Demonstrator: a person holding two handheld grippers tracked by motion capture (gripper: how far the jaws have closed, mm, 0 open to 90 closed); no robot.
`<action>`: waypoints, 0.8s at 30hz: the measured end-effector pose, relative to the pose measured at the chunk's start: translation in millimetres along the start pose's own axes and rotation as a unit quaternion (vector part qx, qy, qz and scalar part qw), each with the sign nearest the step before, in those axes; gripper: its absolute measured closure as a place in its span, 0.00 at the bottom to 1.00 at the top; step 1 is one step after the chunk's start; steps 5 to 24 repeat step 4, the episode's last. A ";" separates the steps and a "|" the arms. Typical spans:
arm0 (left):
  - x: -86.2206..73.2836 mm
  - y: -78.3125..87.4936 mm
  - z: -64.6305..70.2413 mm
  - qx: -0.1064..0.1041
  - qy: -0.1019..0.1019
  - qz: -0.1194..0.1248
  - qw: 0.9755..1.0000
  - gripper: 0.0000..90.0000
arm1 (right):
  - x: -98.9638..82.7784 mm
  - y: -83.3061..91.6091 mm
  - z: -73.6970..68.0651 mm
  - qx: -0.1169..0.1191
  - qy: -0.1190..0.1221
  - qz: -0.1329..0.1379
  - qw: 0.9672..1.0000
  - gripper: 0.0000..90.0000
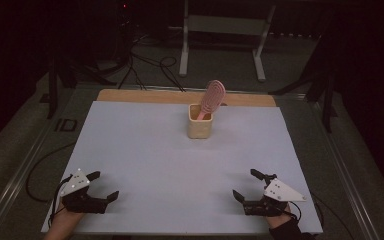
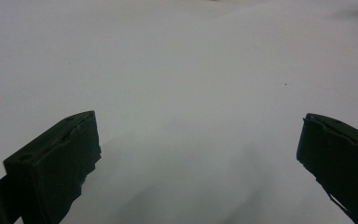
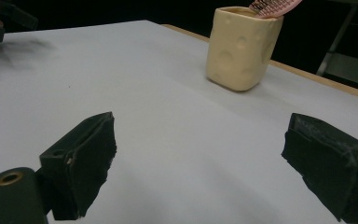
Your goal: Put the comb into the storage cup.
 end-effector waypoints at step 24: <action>0.6 0.2 0.2 -0.004 0.002 0.003 1.000 0.00 | 0.0 0.2 0.2 -0.001 0.001 0.000 1.000 0.10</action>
Point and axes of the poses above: each handheld gripper's, and its own axes: y roughly backward along the jaws, x roughly out of its top, z roughly to its right, the point moved 6 cm from there along -y, roughly forward along the jaws, and after that the axes turned 1 degree about z, right-handed, at the moved point
